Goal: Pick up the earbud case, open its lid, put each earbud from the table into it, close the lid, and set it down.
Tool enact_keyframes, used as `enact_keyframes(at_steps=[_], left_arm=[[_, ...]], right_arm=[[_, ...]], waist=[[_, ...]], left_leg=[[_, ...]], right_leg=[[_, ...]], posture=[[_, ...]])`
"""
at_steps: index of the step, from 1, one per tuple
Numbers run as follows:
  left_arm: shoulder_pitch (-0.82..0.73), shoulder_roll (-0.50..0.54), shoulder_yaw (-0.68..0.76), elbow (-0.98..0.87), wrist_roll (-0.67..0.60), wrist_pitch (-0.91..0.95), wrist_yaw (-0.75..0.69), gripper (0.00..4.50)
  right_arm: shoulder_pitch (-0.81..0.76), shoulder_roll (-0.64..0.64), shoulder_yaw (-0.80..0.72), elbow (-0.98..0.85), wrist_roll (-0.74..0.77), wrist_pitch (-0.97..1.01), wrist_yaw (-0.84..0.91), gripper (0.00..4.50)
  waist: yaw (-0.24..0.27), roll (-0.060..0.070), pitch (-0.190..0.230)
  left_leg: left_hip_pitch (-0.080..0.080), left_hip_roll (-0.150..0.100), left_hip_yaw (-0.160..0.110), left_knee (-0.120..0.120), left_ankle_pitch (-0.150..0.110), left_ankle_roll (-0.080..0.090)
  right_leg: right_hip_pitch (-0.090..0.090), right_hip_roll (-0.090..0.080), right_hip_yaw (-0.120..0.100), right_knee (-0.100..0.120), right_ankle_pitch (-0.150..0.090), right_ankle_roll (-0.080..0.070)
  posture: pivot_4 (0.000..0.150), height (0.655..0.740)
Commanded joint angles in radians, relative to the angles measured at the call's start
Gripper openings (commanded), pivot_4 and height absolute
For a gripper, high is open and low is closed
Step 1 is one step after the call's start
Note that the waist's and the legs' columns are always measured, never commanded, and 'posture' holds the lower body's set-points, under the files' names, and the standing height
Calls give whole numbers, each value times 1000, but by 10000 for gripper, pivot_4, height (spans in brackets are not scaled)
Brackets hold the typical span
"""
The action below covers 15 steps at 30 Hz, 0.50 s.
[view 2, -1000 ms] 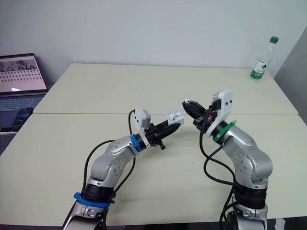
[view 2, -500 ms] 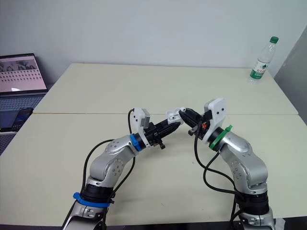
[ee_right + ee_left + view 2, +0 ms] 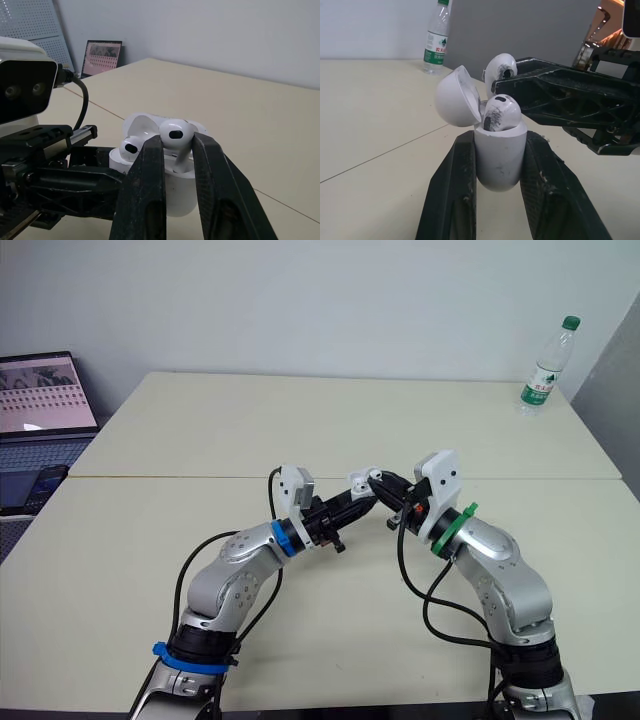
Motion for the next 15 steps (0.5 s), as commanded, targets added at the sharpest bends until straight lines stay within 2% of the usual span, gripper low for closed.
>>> enact_keyframes(at_steps=[1,3,14,15], left_arm=[[-9,-4,8,-63,-7,-16,8,7896],[-7,-5,7,-64,-6,-18,9,7896],[-1,-4,1,-58,0,-29,11,7896],[0,-4,0,-58,1,-30,10,7896]], right_arm=[[-6,-22,4,-3,-15,5,-8,3826],[-6,-25,5,-1,-9,6,-4,3826],[-22,-18,-47,-31,61,19,-5,42943],[-26,-18,-58,-36,81,29,-5,44870]], waist=[[0,0,0],[0,0,0],[0,0,0],[0,0,0]], left_leg=[[0,0,0,0,0,0],[0,0,0,0,0,0],[0,0,0,0,0,0],[0,0,0,0,0,0]], right_leg=[[0,0,0,0,0,0],[0,0,0,0,0,0],[0,0,0,0,0,0],[0,0,0,0,0,0]], posture=[[1500,7362],[1500,7362],[1500,7362],[1500,7362]])
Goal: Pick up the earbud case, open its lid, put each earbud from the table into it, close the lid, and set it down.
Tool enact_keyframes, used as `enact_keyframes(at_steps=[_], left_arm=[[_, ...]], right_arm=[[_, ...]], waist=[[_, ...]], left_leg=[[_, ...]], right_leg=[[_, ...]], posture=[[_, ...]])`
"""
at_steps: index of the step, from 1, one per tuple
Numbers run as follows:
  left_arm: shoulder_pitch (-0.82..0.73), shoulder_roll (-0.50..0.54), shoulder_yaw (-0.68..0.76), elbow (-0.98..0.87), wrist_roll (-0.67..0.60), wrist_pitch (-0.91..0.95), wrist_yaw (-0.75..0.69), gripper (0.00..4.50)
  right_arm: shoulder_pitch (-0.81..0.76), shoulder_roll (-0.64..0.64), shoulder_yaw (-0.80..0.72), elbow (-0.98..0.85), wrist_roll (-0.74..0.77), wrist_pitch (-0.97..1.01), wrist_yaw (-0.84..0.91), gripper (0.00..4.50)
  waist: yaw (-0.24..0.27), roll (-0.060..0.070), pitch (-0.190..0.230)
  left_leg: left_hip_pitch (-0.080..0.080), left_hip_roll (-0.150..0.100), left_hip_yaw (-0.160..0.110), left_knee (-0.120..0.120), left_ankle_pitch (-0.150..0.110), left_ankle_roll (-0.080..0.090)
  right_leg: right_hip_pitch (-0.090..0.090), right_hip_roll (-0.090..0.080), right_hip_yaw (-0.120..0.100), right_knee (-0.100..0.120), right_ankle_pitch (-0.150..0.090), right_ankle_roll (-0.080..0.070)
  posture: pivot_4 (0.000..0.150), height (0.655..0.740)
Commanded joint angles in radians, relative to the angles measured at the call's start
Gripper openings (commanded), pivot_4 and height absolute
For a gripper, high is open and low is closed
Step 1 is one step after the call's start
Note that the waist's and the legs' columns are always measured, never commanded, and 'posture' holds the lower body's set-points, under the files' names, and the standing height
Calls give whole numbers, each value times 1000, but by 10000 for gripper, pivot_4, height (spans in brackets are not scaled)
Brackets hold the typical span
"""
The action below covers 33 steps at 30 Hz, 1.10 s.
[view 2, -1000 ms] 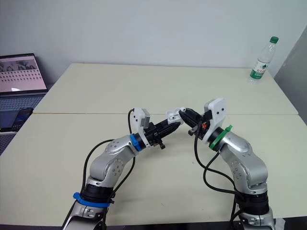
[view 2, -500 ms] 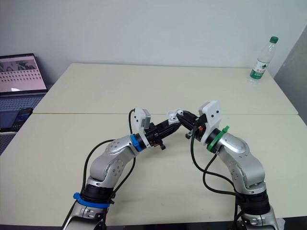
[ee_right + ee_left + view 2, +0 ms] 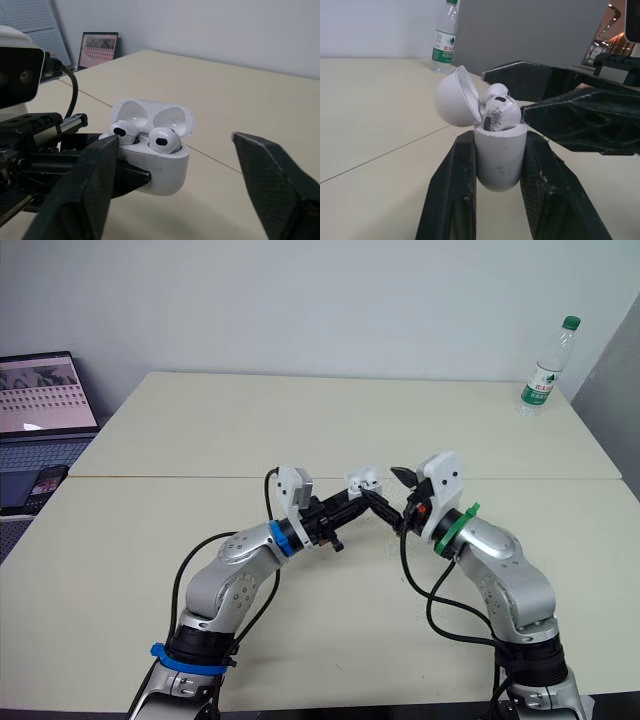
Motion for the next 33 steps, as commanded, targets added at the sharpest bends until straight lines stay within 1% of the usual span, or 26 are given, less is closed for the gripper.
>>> enact_keyframes(at_steps=[1,5,8,10,11,13,18,19,23,24,30,33], left_arm=[[-5,-3,-2,-52,-3,-27,-9,7896],[-7,1,-2,-44,-1,-33,-19,7896],[-20,11,-1,-22,-5,-39,-50,7896],[-27,18,-2,-14,-14,-37,-79,7896],[-30,25,-1,-12,-31,-29,-107,7896],[-35,44,-3,-15,-72,0,-175,7896],[-57,98,-24,-12,-140,77,-319,7896],[-63,114,-33,-7,-146,90,-355,7896],[-80,154,-56,4,-152,114,-439,7896],[-83,159,-59,4,-154,121,-453,7896],[-90,164,-64,10,-144,137,-478,7896],[-94,169,-68,16,-139,143,-486,7896]], right_arm=[[-30,2,-65,-57,76,15,-1,44870],[-70,-11,-158,-54,205,89,-8,44870],[-105,-50,-242,-7,318,162,8,44870],[-118,-77,-272,27,368,196,21,44870],[-124,-95,-286,57,384,210,35,43212],[-134,-129,-302,115,420,244,65,39271],[-137,-233,-245,183,457,319,204,20564],[-137,-257,-223,197,448,321,244,17343],[-138,-309,-163,228,428,323,331,1737],[-138,-315,-150,230,425,326,344,764],[-127,-328,-112,189,450,341,400,764],[-118,-328,-121,152,493,359,430,764]], waist=[[0,0,0],[0,0,0],[0,0,0],[0,0,0],[0,0,0],[0,0,0],[0,0,0],[-1,0,0],[-1,0,0],[-1,0,0],[-1,0,0],[-1,0,0]], left_leg=[[0,0,0,0,0,0],[0,0,0,0,0,0],[0,0,0,0,0,0],[0,0,0,0,0,0],[0,0,0,0,0,0],[0,0,0,0,0,0],[0,0,0,-1,0,0],[0,0,0,-1,0,0],[0,0,0,-1,0,0],[0,0,0,-1,0,0],[-1,0,0,-1,0,0],[-1,0,-1,-1,0,0]], right_leg=[[0,0,0,0,0,0],[0,0,0,0,0,0],[0,0,0,0,0,0],[0,0,0,0,0,0],[0,0,0,0,0,0],[0,0,0,0,0,0],[0,0,0,-1,0,0],[0,0,0,-1,0,0],[0,1,0,-1,0,0],[0,1,0,-1,0,0],[0,0,0,-1,0,0],[0,0,0,-1,0,0]], posture=[[1500,7362],[1500,7362],[1500,7362],[1500,7362],[1500,7362],[1500,7362],[1500,7362],[1500,7362],[1500,7362],[1500,7362],[1500,7362],[1500,7362]])
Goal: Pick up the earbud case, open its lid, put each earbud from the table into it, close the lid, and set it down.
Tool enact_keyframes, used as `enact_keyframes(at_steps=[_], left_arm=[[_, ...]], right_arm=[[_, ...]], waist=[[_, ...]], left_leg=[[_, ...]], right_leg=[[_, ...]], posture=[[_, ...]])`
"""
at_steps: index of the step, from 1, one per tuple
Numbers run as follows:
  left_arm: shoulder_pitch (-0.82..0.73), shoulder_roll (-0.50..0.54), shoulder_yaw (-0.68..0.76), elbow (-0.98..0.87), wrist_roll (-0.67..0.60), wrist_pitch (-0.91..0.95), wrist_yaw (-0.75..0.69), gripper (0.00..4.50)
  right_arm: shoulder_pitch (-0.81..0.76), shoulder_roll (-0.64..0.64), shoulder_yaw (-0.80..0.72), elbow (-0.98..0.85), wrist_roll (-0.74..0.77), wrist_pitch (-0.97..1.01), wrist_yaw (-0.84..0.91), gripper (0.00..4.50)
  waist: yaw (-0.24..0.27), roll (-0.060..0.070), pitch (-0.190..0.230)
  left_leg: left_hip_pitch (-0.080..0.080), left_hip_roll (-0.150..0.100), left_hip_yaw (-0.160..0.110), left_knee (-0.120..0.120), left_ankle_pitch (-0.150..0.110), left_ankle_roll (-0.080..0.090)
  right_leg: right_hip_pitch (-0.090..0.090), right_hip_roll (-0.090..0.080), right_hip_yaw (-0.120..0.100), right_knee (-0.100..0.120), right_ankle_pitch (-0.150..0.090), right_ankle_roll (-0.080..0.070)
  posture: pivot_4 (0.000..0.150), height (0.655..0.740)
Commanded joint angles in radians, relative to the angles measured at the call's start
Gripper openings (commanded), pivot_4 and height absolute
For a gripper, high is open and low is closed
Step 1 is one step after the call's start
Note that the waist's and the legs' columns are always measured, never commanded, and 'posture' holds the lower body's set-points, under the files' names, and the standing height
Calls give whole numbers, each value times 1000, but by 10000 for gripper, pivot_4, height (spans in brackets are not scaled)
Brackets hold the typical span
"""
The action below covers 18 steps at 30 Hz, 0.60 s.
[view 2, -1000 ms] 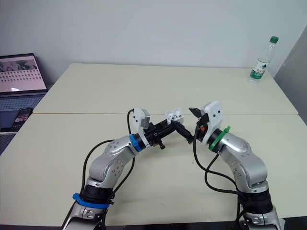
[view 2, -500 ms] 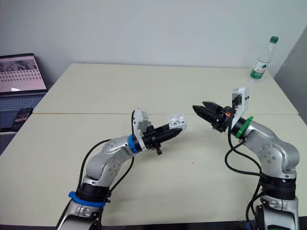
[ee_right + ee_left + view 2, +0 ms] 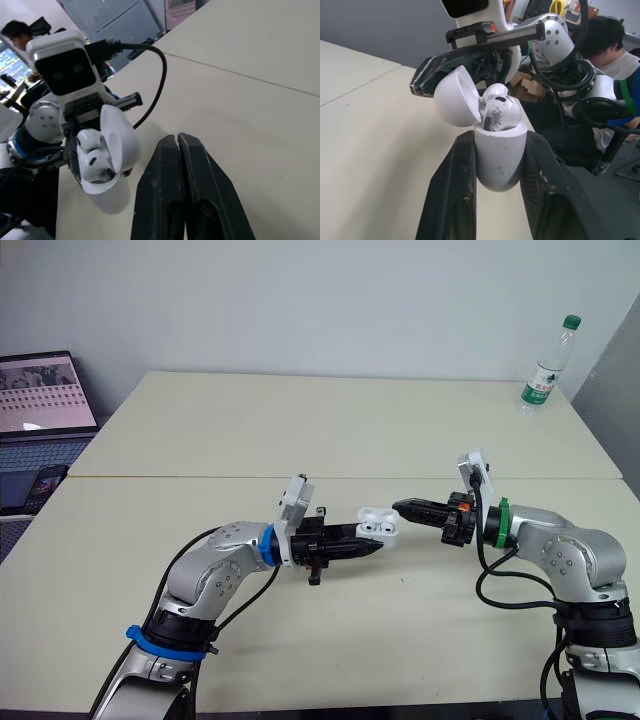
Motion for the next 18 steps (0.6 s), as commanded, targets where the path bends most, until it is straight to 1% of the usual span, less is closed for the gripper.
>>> enact_keyframes(at_steps=[1,6,8,13,16,18], left_arm=[[-28,8,-10,1,-1,3,-22,7896],[-49,21,-19,37,20,8,-30,7896],[-60,22,-17,45,10,57,-9,7896],[-71,29,-36,14,18,177,59,7896],[-84,50,-78,-24,39,267,101,7896],[-108,50,-90,-21,34,356,138,7896]], right_arm=[[2,-11,-29,-77,70,13,50,764],[23,-30,-74,-115,169,47,99,764],[28,-26,-91,-114,177,41,79,764],[79,-30,-101,-115,87,-23,0,764],[140,-39,-91,-142,11,-72,-34,764],[173,-32,-96,-159,-10,-90,-60,764]], waist=[[0,0,0],[1,0,0],[1,0,0],[0,0,0],[0,0,0],[0,0,0]], left_leg=[[0,0,0,0,0,0],[0,0,0,0,0,0],[0,0,0,0,0,0],[0,0,-1,0,0,0],[-1,0,-2,0,0,0],[-1,0,-2,0,0,0]], right_leg=[[0,0,0,0,0,0],[0,0,0,0,0,0],[0,0,0,0,0,0],[0,0,-1,0,0,0],[0,0,0,0,0,0],[0,0,0,0,0,0]], posture=[[1500,7362],[1500,7362],[1500,7362],[1500,7362],[1500,7362],[1500,7362]])
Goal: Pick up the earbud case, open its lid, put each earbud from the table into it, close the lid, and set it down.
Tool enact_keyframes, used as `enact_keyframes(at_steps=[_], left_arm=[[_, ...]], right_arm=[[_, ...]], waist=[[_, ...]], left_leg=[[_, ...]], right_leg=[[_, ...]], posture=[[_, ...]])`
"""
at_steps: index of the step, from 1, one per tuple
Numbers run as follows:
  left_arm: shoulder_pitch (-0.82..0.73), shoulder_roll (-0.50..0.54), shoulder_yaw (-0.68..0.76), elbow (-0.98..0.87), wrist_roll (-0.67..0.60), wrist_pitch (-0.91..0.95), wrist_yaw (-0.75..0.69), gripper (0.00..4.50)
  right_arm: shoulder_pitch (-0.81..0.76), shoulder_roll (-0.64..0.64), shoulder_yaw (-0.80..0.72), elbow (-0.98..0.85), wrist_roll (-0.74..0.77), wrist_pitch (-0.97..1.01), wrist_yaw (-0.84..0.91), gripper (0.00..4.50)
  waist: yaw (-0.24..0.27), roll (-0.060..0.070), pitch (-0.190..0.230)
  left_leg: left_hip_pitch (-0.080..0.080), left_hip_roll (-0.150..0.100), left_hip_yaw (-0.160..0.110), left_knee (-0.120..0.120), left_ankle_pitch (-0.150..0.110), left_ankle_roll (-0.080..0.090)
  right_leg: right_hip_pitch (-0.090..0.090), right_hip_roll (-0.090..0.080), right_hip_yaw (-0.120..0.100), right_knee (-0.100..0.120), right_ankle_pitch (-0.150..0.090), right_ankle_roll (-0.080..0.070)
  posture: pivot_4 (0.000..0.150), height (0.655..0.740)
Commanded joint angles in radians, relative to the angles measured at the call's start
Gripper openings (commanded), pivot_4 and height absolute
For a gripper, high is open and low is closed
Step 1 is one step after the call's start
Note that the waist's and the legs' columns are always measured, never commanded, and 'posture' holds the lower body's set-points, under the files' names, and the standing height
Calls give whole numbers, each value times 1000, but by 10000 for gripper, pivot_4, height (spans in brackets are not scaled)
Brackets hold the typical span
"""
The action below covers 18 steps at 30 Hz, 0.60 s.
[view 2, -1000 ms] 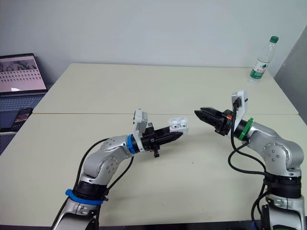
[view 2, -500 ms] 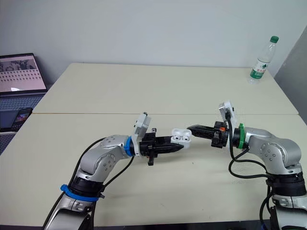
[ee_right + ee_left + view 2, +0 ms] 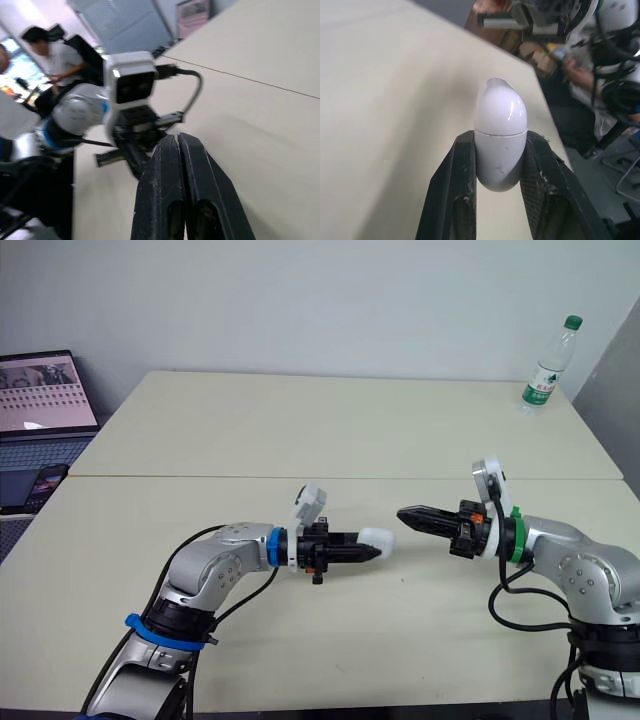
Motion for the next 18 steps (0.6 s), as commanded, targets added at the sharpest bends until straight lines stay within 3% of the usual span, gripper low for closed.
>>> enact_keyframes(at_steps=[1,9,14,18], left_arm=[[-65,-8,-18,-26,-10,145,64,7896],[-171,-103,28,142,-14,399,233,7896],[-176,-127,16,189,15,418,285,7896],[-175,-136,16,209,30,414,305,7896]], right_arm=[[35,-2,-29,-63,-30,-47,-41,764],[205,57,-50,-146,-129,-171,-162,764],[285,134,-46,-227,-188,-290,-215,764],[374,126,-24,-289,-260,-365,-200,764]], waist=[[0,0,0],[-1,0,0],[-1,0,0],[1,0,0]], left_leg=[[0,0,0,0,0,0],[0,0,0,0,0,0],[0,0,0,-1,0,0],[1,-1,0,0,0,0]], right_leg=[[0,0,0,0,0,0],[0,0,0,1,-2,4],[-1,1,0,1,-2,4],[0,0,0,1,-2,4]], posture=[[1500,7362],[1500,7362],[1500,7362],[1500,7362]])
